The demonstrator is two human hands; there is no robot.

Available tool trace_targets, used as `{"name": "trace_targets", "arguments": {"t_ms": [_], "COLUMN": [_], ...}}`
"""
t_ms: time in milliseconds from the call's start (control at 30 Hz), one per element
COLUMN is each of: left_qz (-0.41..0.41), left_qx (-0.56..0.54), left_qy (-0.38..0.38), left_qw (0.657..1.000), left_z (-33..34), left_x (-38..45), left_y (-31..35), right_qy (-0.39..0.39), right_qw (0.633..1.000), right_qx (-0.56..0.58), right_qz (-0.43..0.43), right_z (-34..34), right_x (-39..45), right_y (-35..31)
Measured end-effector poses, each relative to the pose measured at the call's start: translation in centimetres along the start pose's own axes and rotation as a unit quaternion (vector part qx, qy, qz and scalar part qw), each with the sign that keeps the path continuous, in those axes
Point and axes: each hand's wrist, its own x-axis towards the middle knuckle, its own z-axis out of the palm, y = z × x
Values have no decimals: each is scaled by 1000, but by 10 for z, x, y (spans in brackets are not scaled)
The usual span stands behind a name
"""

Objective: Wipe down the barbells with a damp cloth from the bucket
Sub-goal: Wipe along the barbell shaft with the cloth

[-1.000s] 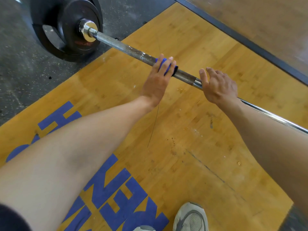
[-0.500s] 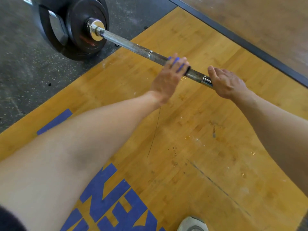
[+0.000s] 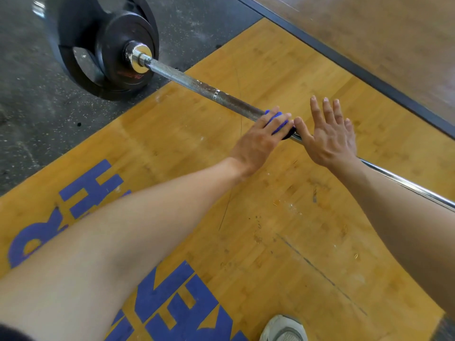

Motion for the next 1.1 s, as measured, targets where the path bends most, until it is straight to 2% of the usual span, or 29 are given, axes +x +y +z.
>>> {"name": "trace_targets", "arguments": {"t_ms": [67,100,167,233,267,333,433,467,533,600,633,700,800,833,933,967,1033,1100], "left_qz": [15,-21,-143,-193,-173,-75,12,-2,-104,-187,-183,-110,-63,-87,-246,-273,-237,-138], "left_qx": [-1,-2,-22,-29,-23,14,38,48,21,-9,-8,7,-35,-40,-37,-34,-38,-39], "left_qy": [4,1,0,-2,-4,-2,6,-5,-26,-51,-40,-29,-39,-44,-54,-45,-19,-19], "left_qw": [1000,1000,989,981,985,997,999,999,994,981,982,994,997,994,967,960,971,989], "left_z": [-11,-14,-21,-22,-21,-17,-31,-37,-49,-58,-59,-58,-60,-65,-75,-76,-74,-69], "left_x": [-13,-19,-28,-31,-33,-40,-60,-69,-86,-94,-96,-100,-119,-128,-148,-150,-151,-151], "left_y": [-18,-30,-49,-39,-26,-1,-17,-32,-58,-57,-46,-19,-21,-31,-57,-55,-29,11], "right_qy": [-4,-7,-12,-15,-15,-16,-22,-23,-25,-25,-23,-16,-9,-5,11,15,17,24], "right_qw": [1000,1000,1000,1000,1000,1000,1000,1000,1000,1000,1000,1000,1000,1000,1000,999,999,999], "right_qx": [4,8,12,5,1,-3,-2,-2,-2,-6,-8,-13,-19,-20,-28,-34,-41,-40], "right_qz": [-4,-5,-4,-5,-4,-2,-2,-6,-8,-9,-8,-6,1,0,1,2,1,0], "right_z": [2,2,3,6,7,9,11,12,15,17,18,21,25,26,32,34,37,39], "right_x": [-8,-12,-20,-28,-32,-42,-57,-61,-72,-83,-89,-100,-117,-123,-137,-141,-148,-154], "right_y": [-4,-5,-7,-10,-12,-17,-22,-24,-27,-33,-35,-41,-48,-51,-58,-60,-64,-66]}}
